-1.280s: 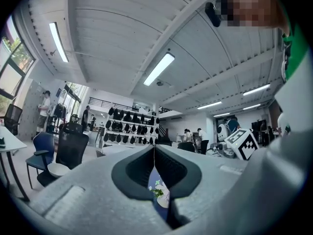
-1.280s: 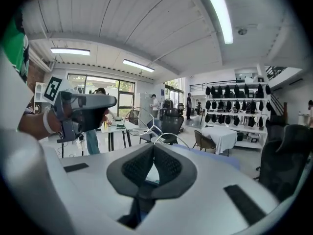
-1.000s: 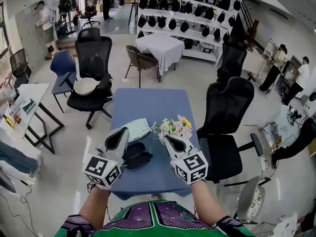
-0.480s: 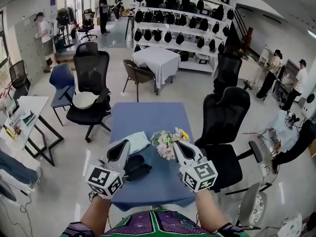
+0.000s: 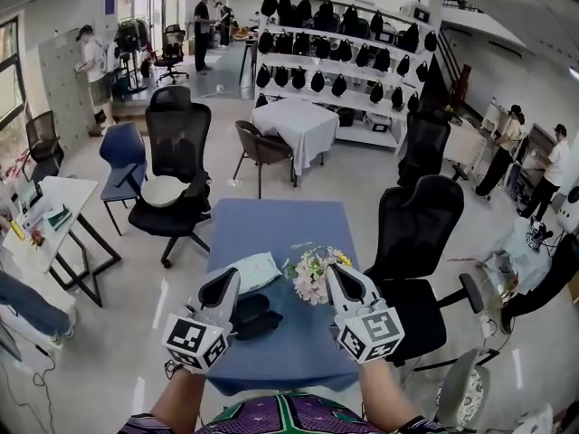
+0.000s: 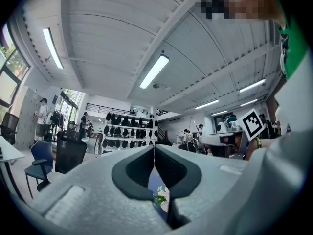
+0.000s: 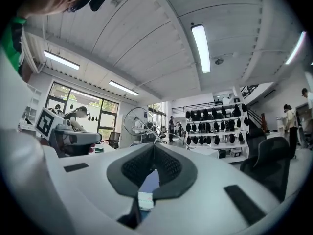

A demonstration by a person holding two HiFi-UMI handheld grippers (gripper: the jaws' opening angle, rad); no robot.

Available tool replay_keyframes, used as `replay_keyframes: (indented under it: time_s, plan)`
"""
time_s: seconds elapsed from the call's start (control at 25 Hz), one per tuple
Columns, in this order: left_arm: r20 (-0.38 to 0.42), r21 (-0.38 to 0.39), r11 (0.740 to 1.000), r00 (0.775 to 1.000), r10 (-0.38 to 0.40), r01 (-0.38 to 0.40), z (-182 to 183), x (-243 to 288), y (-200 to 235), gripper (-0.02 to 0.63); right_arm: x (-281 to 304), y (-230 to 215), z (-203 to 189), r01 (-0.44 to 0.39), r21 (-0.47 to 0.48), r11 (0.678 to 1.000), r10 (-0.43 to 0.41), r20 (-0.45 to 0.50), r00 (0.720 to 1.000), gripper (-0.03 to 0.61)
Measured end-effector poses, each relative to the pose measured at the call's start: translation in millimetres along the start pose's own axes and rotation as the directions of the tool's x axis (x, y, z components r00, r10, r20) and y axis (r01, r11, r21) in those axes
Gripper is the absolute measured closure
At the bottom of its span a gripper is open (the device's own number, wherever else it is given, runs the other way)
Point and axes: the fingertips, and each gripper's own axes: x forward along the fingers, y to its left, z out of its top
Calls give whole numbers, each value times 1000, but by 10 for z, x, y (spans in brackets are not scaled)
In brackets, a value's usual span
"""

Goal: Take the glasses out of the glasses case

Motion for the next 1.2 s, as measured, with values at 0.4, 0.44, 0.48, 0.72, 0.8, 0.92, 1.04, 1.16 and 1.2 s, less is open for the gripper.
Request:
replay_keyframes:
  time_s: [0.4,0.44,0.48,0.72,0.8,0.92,1.04,1.16,1.2]
  plan:
    - [50,-32,999,998,44,-42,177,-56,130,597,-20,-67,110,60,35,998,-62,45,997,571]
    - [51,-34,999,998,44,-42,179,-52,138,597,-7,-53,110,58,29,998,-59,46,997,571]
    - [52,-35,998,998,44,-42,179,-47,145,597,7,-37,108,51,24,998,-52,48,997,571]
    - [49,-34,999,998,43,-42,157,-46,136,597,14,-12,85,37,29,999,-38,42,998,572]
    - [48,-35,998,998,46,-44,147,-49,128,597,5,-30,74,38,35,999,-39,41,998,574]
    - [48,-37,998,998,49,-47,145,-57,131,597,0,-43,65,39,48,998,-40,40,998,572]
    - [47,-38,998,998,51,-49,165,-72,156,597,26,-10,64,30,52,998,-32,33,999,572]
    - [46,-40,998,997,54,-52,162,-90,181,597,46,23,60,25,52,998,-27,29,999,572]
    - [45,-39,998,997,55,-53,159,-92,188,597,54,29,63,23,51,998,-25,31,999,572]
